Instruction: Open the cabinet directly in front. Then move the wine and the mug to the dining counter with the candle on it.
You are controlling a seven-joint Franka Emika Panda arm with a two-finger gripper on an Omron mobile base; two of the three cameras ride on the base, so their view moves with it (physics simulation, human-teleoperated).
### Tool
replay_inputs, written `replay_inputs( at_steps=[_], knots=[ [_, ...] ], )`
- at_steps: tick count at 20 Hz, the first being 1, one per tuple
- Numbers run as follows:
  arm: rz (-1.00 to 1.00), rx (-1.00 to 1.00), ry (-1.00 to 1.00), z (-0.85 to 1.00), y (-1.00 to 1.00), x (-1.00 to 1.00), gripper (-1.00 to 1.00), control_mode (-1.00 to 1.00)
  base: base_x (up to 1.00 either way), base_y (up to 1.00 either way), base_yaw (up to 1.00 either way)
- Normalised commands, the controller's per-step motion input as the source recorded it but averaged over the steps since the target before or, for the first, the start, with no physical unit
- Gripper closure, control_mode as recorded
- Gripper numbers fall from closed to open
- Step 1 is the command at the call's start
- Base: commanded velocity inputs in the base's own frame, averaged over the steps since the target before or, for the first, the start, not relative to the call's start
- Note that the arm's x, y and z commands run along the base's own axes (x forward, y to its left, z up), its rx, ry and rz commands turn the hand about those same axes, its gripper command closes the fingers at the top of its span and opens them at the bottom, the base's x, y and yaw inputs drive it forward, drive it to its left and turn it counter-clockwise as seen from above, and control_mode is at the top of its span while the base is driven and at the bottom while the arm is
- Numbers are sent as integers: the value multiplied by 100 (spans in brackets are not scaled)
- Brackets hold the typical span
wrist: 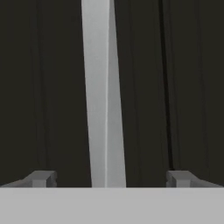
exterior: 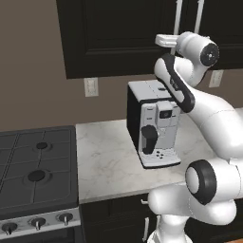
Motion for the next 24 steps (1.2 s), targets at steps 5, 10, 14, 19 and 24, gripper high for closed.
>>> replay_inputs(
  at_steps=[5,10,14,19,24],
  knots=[
    [0,0,0,0,0,0,100,-100,0,0,0],
    [0,0,0,0,0,-14,100,-100,0,0,0],
    [0,0,0,0,18,-65,100,-100,0,0,0],
    [0,0,0,0,42,-82,100,-100,0,0,0],
    [-1,0,3,1,54,-83,100,-100,0,0,0]
  ],
)
